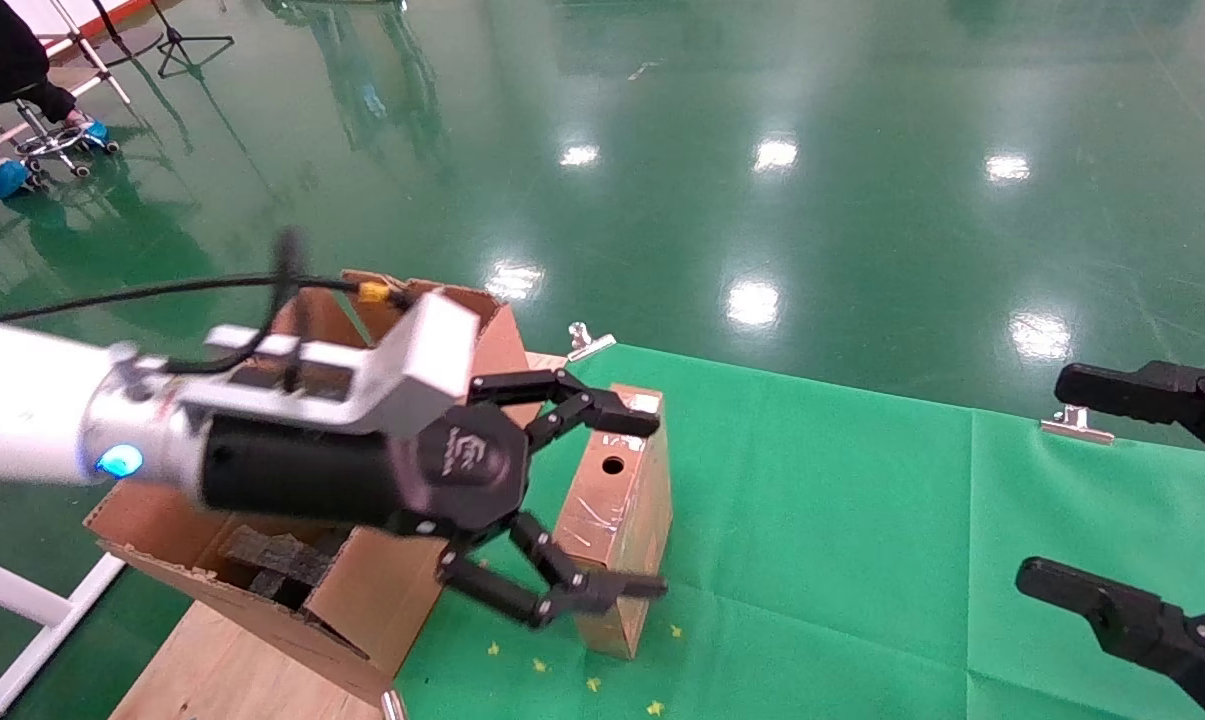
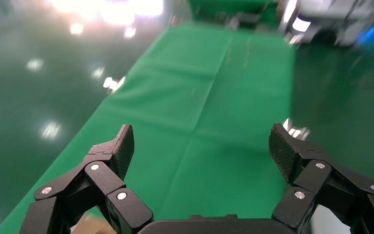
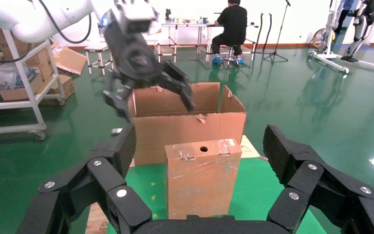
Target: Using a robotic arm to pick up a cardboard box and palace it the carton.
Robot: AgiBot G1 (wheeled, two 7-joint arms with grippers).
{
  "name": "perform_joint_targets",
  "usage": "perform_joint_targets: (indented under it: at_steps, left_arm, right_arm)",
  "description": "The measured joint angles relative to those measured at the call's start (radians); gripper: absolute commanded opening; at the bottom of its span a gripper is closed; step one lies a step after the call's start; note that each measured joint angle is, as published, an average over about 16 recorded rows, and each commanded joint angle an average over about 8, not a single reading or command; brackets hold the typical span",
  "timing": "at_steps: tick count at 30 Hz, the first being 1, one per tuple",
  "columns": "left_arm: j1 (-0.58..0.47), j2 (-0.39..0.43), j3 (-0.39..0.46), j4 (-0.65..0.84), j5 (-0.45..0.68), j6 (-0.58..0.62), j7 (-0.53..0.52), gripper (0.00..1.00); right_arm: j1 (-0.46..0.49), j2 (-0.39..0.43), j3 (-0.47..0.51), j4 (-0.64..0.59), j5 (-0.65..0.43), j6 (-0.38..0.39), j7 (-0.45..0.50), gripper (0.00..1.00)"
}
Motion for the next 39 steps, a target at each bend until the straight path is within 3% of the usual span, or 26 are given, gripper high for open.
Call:
perform_joint_targets:
  at_steps: [12, 18, 30, 39]
  left_arm:
    - [-0.115, 0.010, 0.070, -0.012, 0.173, 0.003, -0.081, 1.00]
    - [-0.168, 0.024, 0.104, -0.020, 0.282, -0.021, -0.194, 1.00]
    - [-0.432, 0.178, 0.288, -0.026, 0.642, 0.036, -0.703, 1.00]
    - [-0.582, 0.327, 0.483, 0.013, 0.765, 0.095, -1.074, 1.00]
  right_arm:
    - [0.000, 0.000, 0.000, 0.000, 0.000, 0.000, 0.000, 0.00]
    - [0.000, 0.000, 0.000, 0.000, 0.000, 0.000, 0.000, 0.00]
    - [0.000, 0.000, 0.000, 0.000, 0.000, 0.001, 0.000, 0.00]
    - [0.000, 0.000, 0.000, 0.000, 0.000, 0.001, 0.000, 0.00]
